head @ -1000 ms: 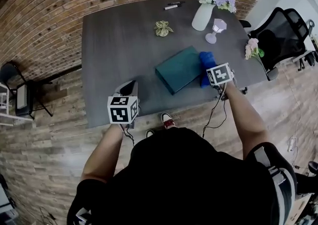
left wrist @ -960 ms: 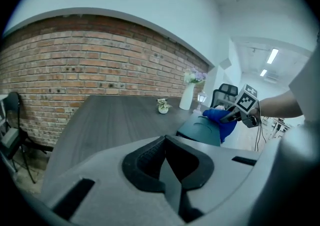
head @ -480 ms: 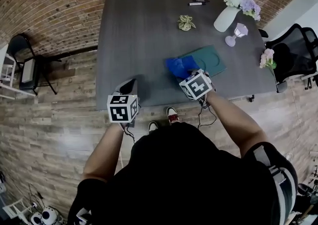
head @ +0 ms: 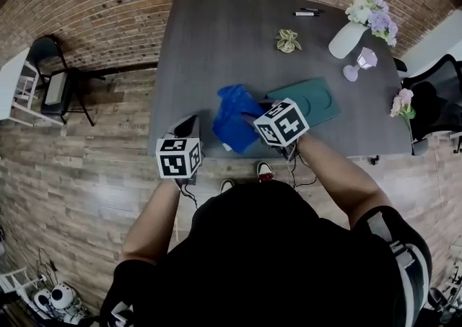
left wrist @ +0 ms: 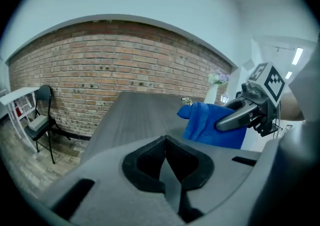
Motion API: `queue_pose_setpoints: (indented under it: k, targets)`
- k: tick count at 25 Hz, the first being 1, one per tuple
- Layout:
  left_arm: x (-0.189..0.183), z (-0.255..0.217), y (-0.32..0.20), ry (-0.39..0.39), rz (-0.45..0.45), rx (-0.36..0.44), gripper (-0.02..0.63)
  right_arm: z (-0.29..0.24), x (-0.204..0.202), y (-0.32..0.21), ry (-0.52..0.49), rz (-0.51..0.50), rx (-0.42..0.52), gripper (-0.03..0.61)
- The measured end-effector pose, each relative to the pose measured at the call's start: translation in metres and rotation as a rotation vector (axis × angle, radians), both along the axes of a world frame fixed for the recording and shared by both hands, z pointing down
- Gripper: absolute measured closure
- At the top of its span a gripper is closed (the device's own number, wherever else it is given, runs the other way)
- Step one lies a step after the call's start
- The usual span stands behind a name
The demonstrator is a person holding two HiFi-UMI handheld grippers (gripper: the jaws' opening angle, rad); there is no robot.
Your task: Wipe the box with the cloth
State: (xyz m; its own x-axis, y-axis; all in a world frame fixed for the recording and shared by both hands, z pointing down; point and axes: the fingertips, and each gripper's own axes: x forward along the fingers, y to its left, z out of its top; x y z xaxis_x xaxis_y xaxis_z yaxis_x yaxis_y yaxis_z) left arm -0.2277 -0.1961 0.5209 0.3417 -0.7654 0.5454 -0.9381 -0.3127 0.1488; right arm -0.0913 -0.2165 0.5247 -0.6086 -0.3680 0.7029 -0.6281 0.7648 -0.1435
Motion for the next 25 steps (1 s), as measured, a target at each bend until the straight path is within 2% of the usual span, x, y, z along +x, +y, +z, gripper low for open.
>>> queue_pose_setpoints:
  k: [4,10,15,22,25]
  targets:
    - [0.021,-0.005,-0.018,-0.002,-0.016,0.009,0.606,0.000,0.047,-0.039,0.003,0.074,0.012,0.451]
    - [0.088,0.005,-0.041,0.005,0.030,-0.012,0.606,0.018,0.167,-0.087,0.044,0.253,0.000,0.453]
    - [0.139,0.007,-0.065,0.001,0.084,-0.017,0.606,0.032,0.260,-0.106,0.070,0.419,-0.027,0.453]
    - [0.196,0.013,-0.090,-0.014,0.173,-0.034,0.606,0.034,0.344,-0.113,0.080,0.554,-0.023,0.453]
    - [0.213,0.014,-0.095,-0.016,0.215,-0.037,0.606,0.026,0.376,-0.114,0.121,0.616,0.025,0.453]
